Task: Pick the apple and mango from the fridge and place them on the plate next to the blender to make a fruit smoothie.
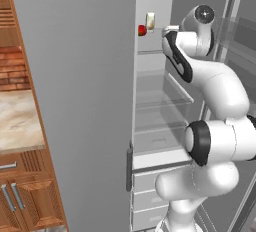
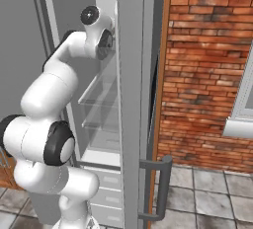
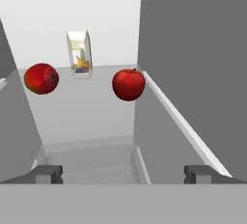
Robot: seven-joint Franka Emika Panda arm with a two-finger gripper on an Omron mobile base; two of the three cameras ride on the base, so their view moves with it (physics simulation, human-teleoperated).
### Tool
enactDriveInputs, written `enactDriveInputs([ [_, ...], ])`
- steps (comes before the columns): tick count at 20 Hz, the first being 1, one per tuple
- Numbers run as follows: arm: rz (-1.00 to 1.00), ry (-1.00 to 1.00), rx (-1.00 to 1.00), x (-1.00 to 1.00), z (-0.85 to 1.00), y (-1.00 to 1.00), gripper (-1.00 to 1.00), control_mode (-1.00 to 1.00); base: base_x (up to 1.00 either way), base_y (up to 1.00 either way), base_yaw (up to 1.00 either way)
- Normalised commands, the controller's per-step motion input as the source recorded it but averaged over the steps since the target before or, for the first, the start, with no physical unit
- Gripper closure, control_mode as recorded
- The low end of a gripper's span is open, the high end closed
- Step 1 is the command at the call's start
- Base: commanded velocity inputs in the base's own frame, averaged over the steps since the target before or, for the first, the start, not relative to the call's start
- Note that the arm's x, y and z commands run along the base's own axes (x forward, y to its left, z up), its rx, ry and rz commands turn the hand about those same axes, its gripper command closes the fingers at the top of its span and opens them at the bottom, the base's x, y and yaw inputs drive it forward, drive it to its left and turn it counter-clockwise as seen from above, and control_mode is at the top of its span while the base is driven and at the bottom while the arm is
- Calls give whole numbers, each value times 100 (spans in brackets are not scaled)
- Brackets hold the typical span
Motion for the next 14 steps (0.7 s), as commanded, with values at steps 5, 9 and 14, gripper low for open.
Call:
enactDriveInputs([
  [5,0,2,0,54,-15,-2,-100,-100,0,0,0],
  [9,0,2,0,42,-7,-8,-100,-100,0,0,0],
  [14,0,0,2,51,-2,-18,-100,-100,0,0,0],
])
